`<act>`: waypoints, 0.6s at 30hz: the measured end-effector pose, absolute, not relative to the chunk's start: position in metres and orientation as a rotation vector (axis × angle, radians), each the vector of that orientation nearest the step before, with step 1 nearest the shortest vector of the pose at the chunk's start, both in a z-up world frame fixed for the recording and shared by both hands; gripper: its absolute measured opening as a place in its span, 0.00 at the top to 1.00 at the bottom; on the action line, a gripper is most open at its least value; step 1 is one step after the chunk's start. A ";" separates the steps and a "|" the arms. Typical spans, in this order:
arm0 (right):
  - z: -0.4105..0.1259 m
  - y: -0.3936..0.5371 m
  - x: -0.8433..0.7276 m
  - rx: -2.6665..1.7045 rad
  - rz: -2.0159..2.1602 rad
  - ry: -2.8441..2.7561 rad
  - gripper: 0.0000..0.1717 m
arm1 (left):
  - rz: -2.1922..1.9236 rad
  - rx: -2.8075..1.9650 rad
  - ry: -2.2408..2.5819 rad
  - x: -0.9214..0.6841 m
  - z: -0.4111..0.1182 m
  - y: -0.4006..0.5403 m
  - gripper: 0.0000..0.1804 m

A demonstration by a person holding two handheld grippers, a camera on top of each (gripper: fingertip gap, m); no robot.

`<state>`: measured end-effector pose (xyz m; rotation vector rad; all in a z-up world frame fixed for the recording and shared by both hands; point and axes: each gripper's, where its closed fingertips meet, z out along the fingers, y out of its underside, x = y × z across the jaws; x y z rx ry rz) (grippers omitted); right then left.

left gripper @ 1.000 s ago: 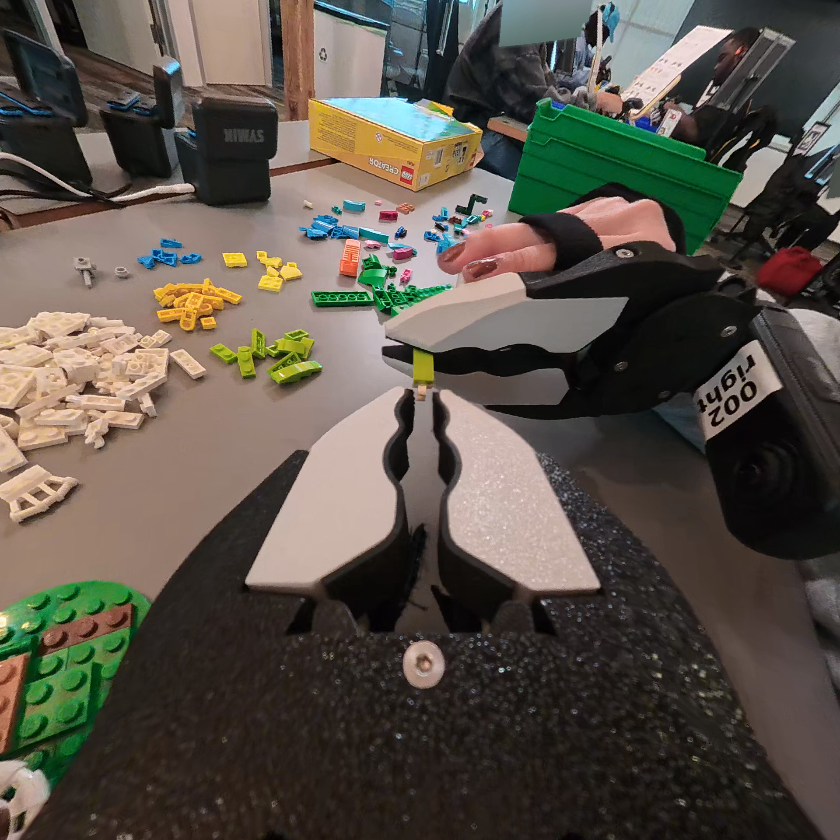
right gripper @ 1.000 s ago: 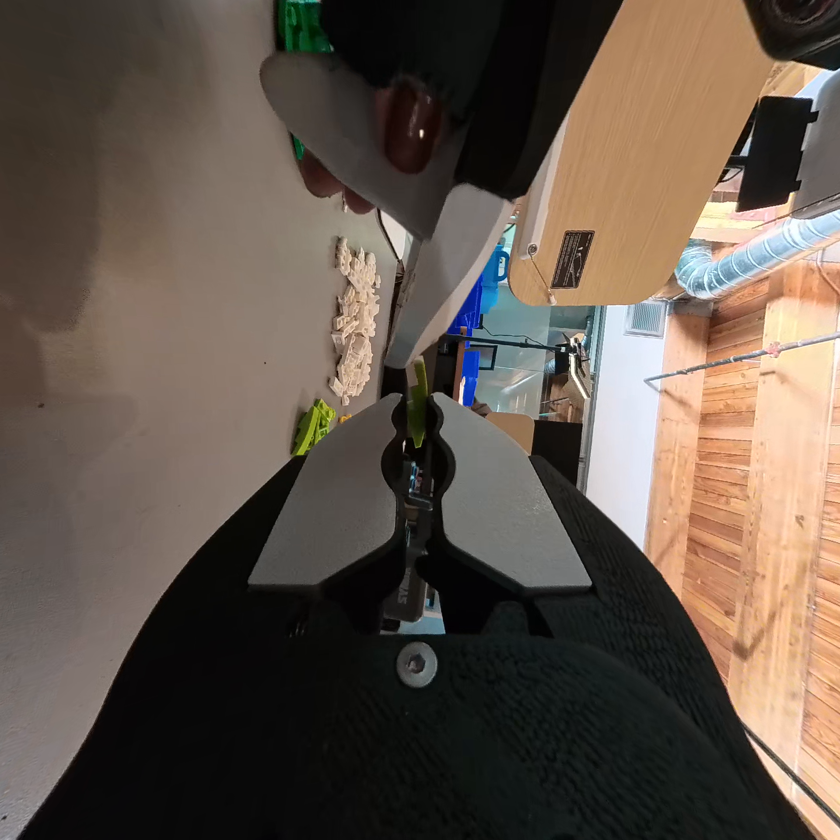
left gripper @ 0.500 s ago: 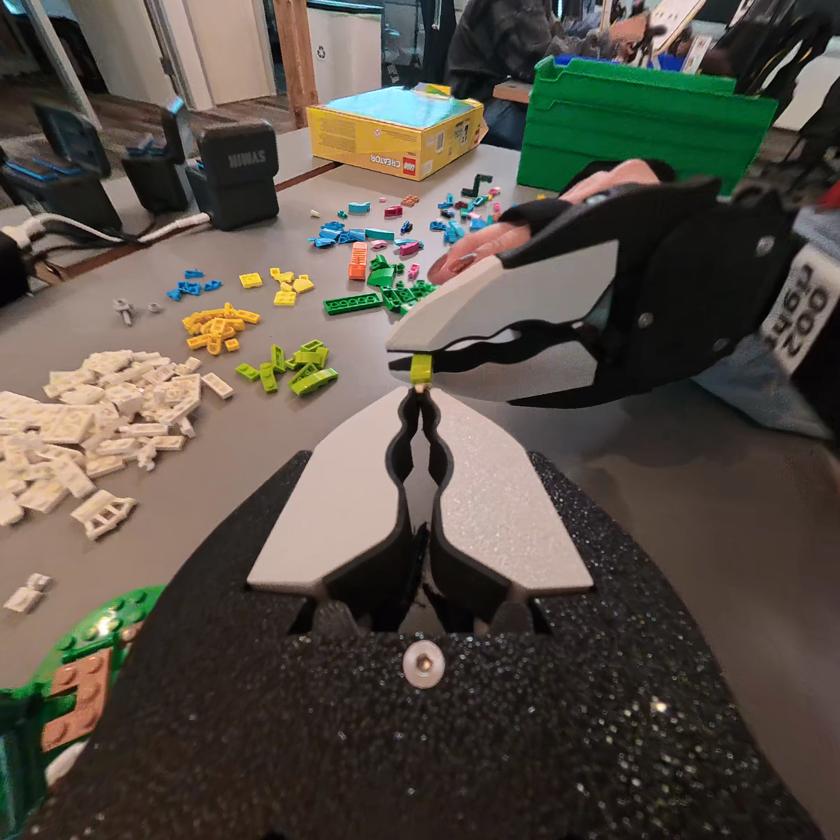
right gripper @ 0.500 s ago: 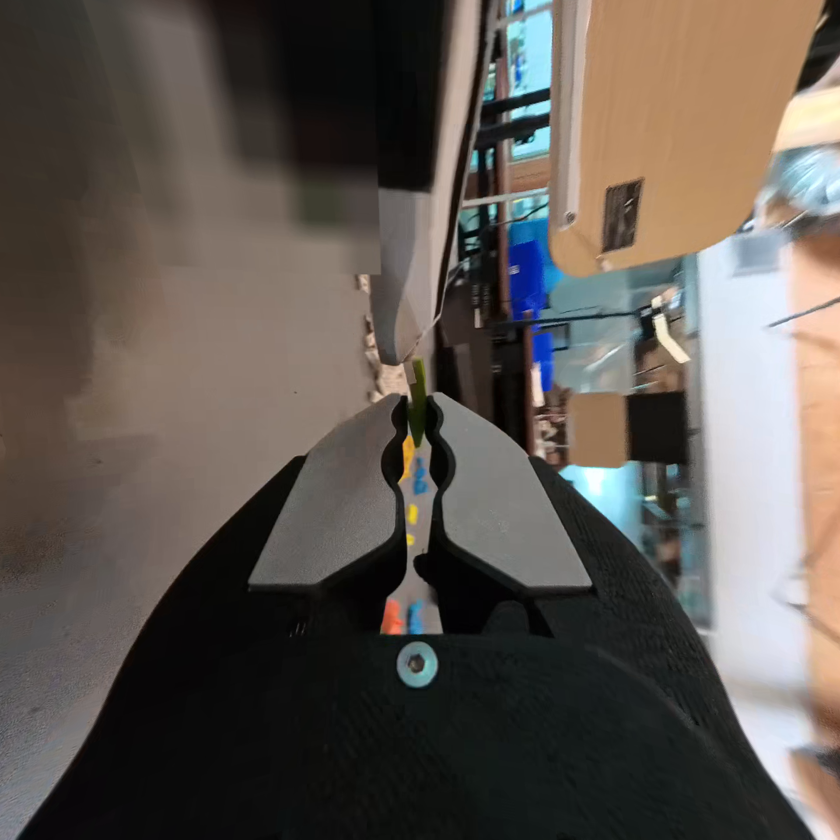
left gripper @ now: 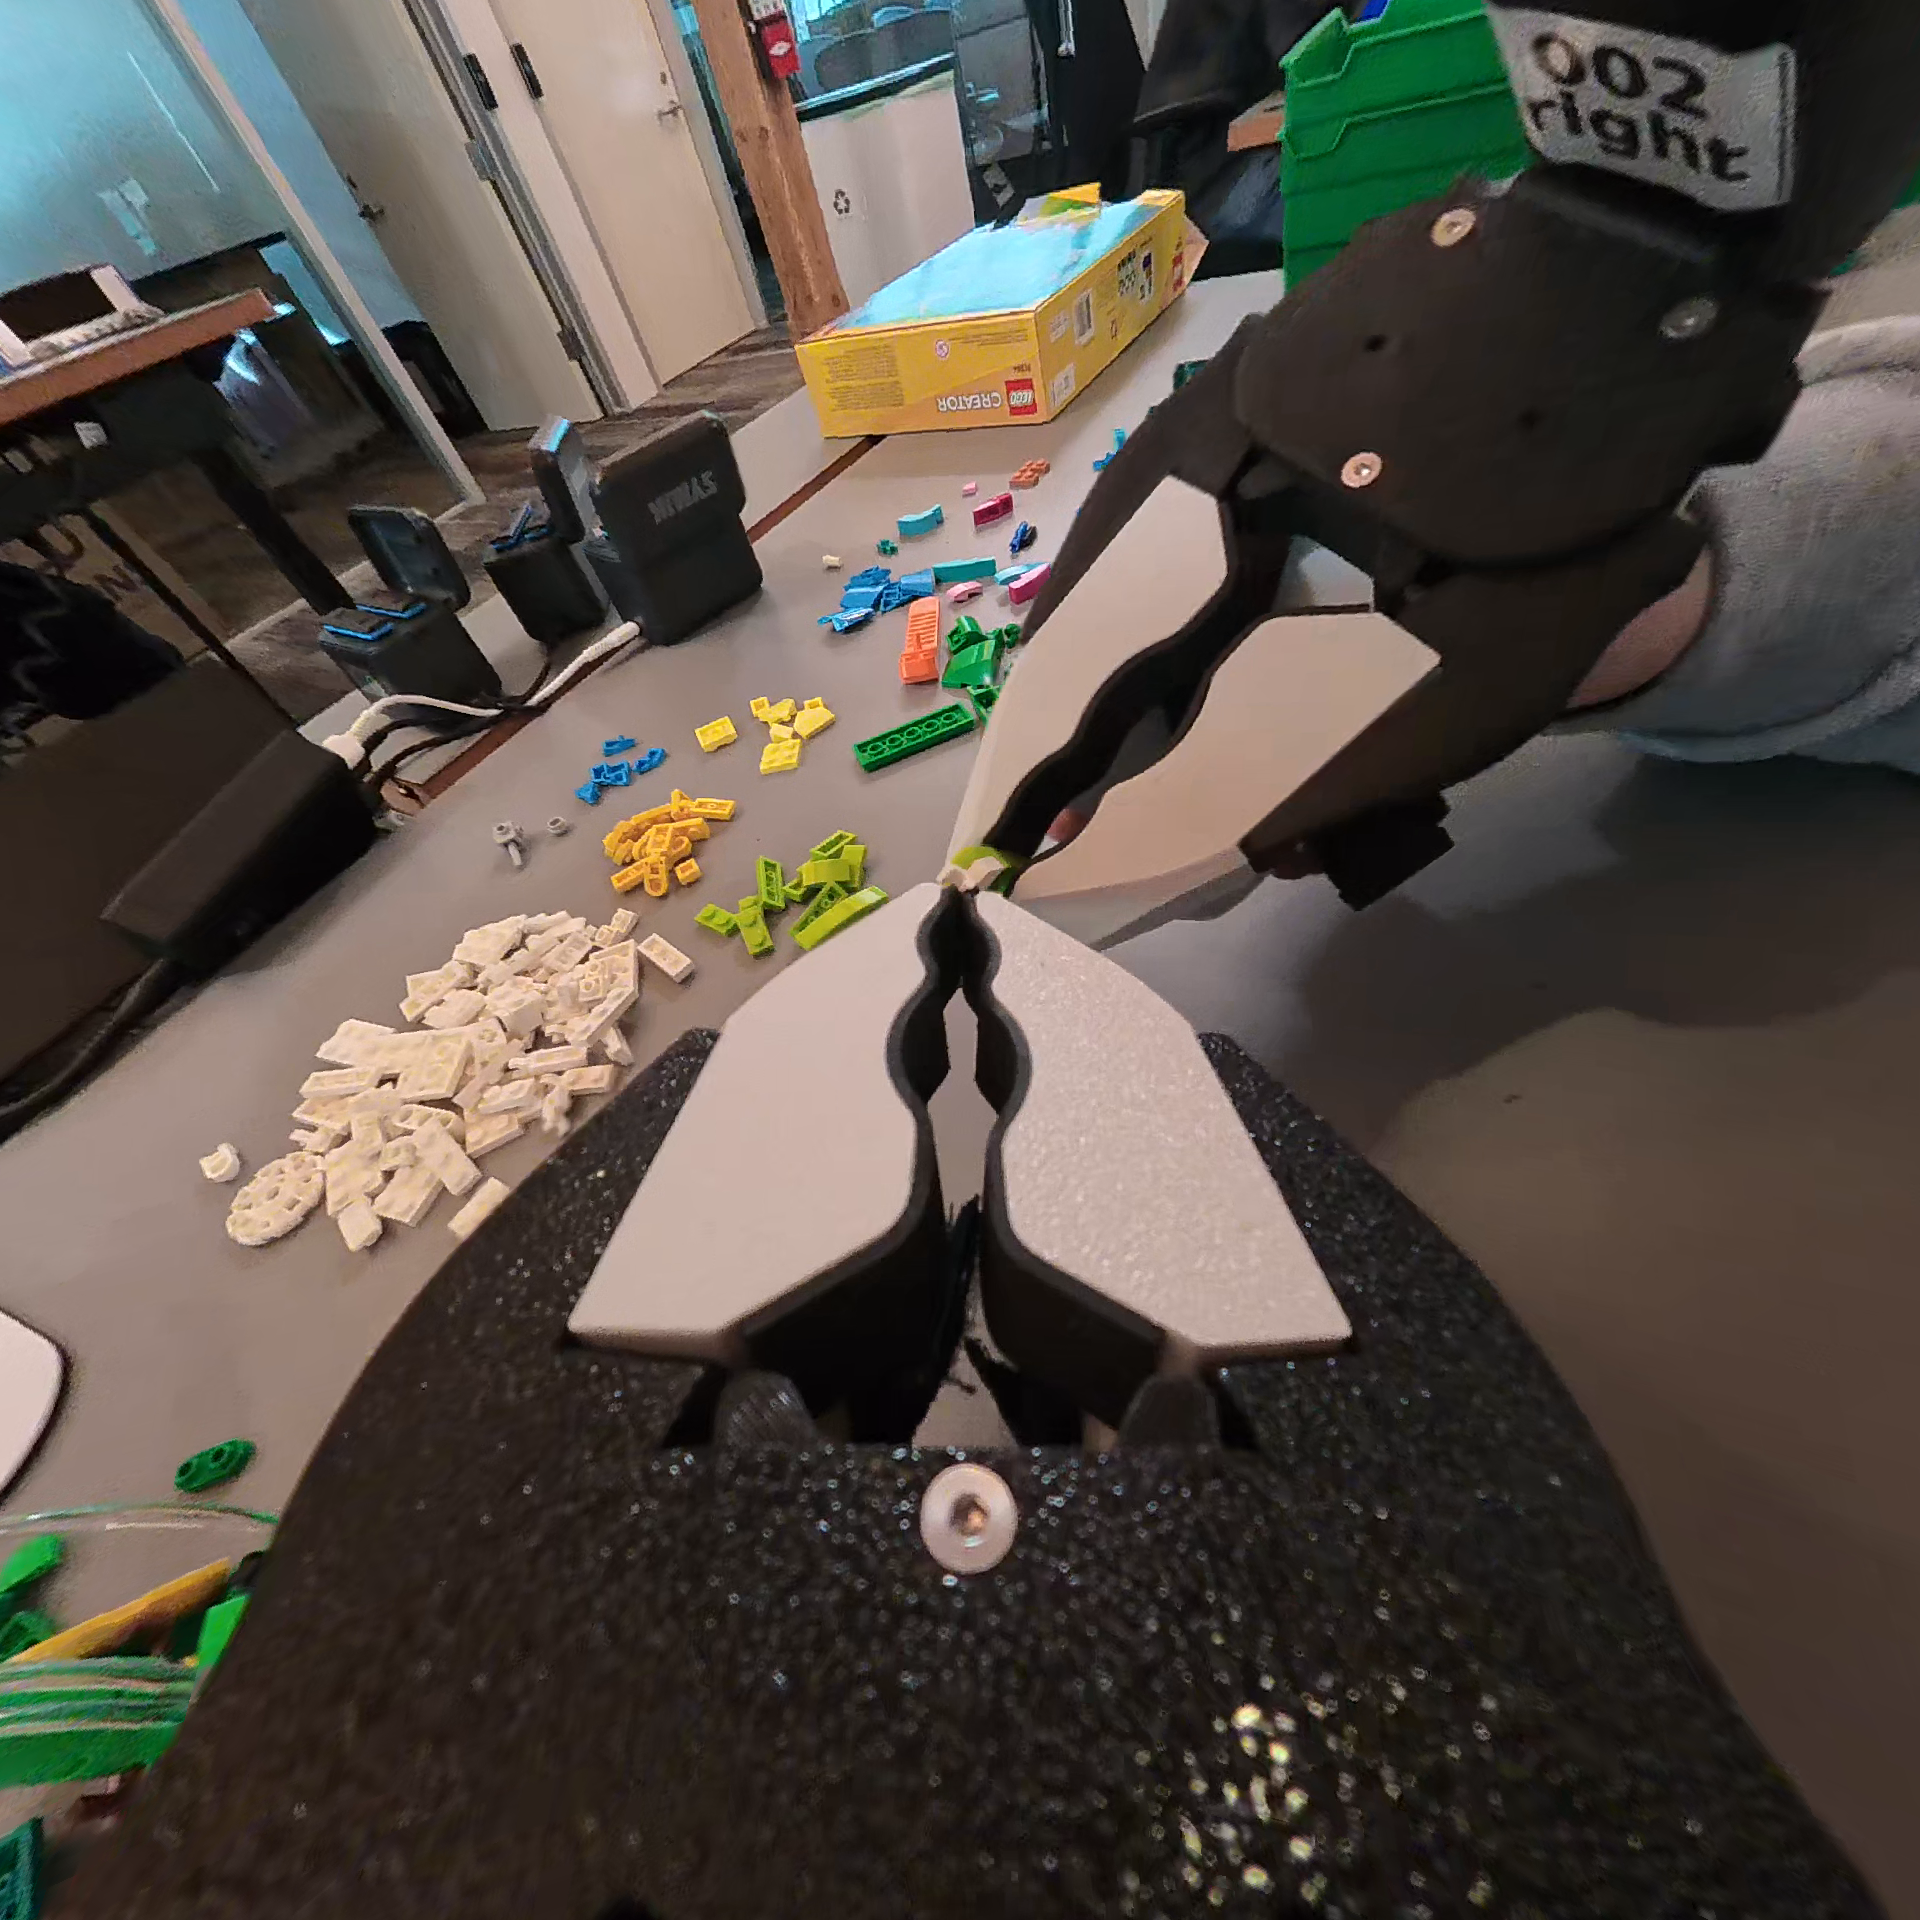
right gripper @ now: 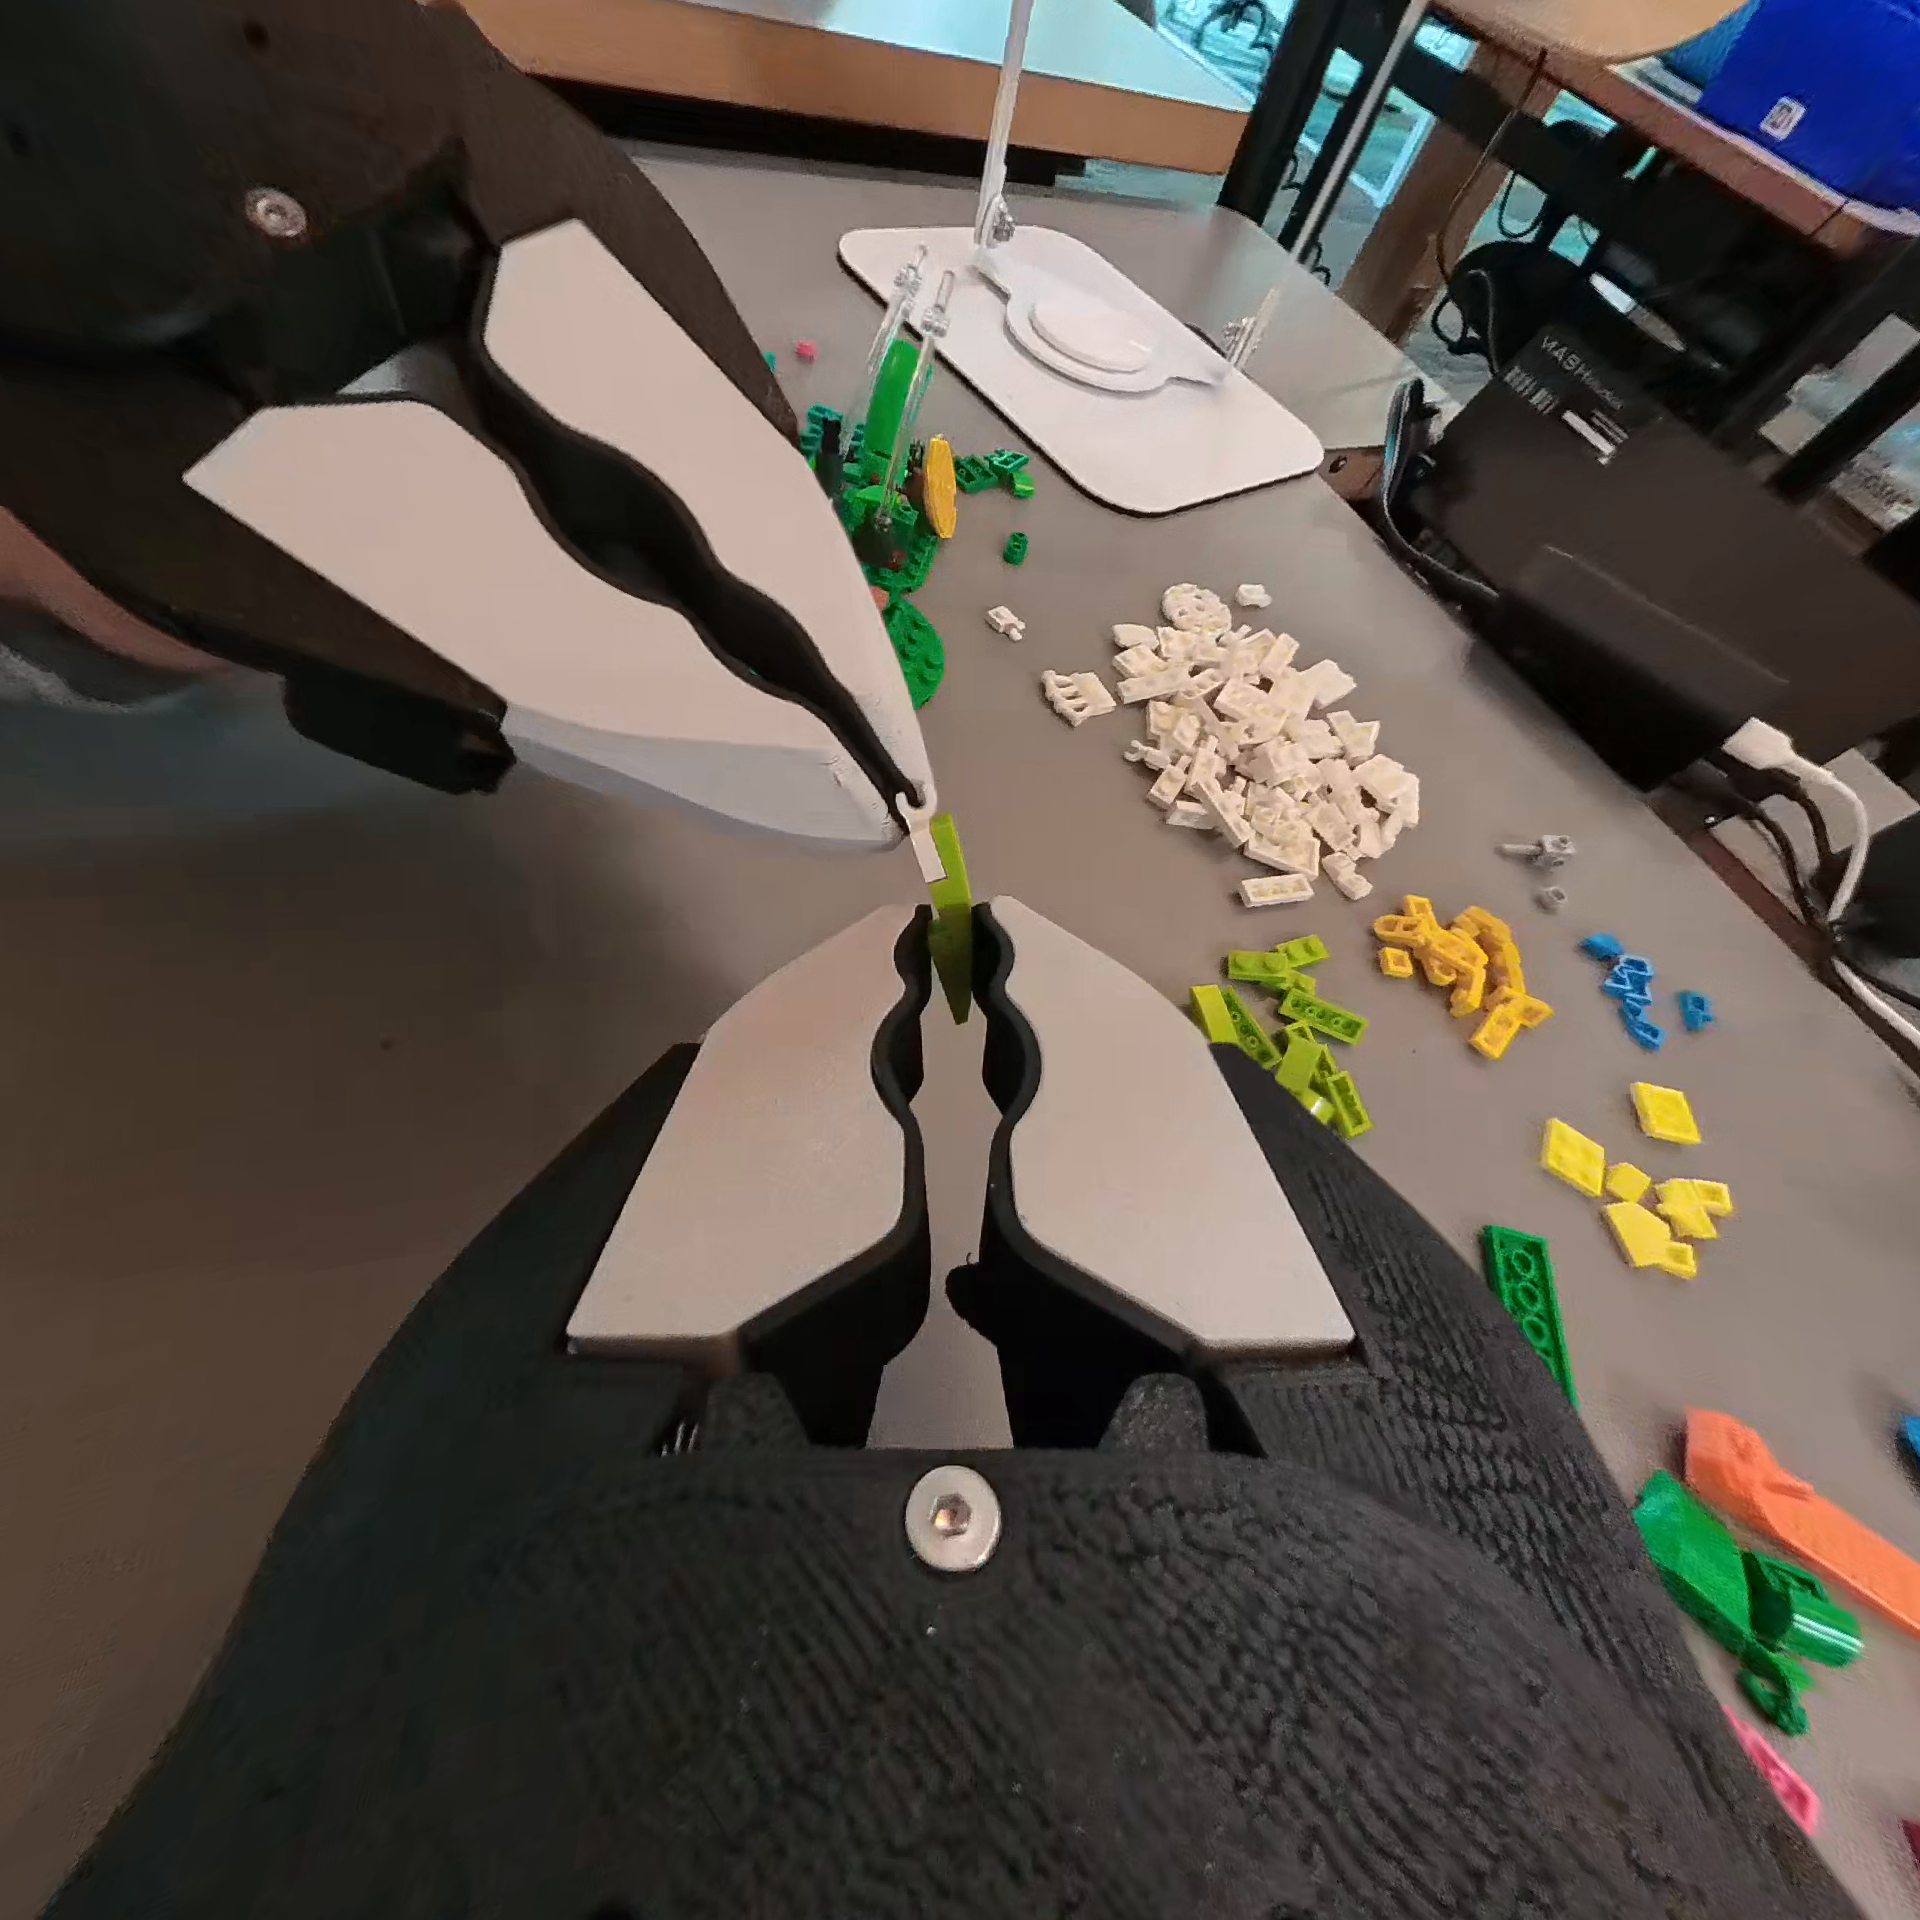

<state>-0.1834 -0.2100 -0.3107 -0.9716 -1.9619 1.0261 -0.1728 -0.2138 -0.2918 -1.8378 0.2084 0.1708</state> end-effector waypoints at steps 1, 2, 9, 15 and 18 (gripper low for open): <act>-0.311 -0.210 -0.184 -0.983 1.029 -1.958 0.96 | 0.184 -1.840 0.216 -0.173 -0.292 -0.214 1.00; -0.311 -0.211 -0.184 -1.005 1.045 -1.953 0.96 | 0.192 -1.840 0.221 -0.173 -0.292 -0.214 1.00; -0.312 -0.201 -0.187 -1.159 1.098 -1.879 0.97 | 0.257 -1.836 0.302 -0.170 -0.291 -0.215 1.00; -0.302 -0.159 -0.188 -1.059 0.950 -1.787 0.97 | 0.204 -1.816 0.286 -0.159 -0.289 -0.213 1.00; -0.302 -0.172 -0.187 -0.780 0.747 -1.838 0.97 | 0.170 -1.825 0.180 -0.172 -0.292 -0.212 1.00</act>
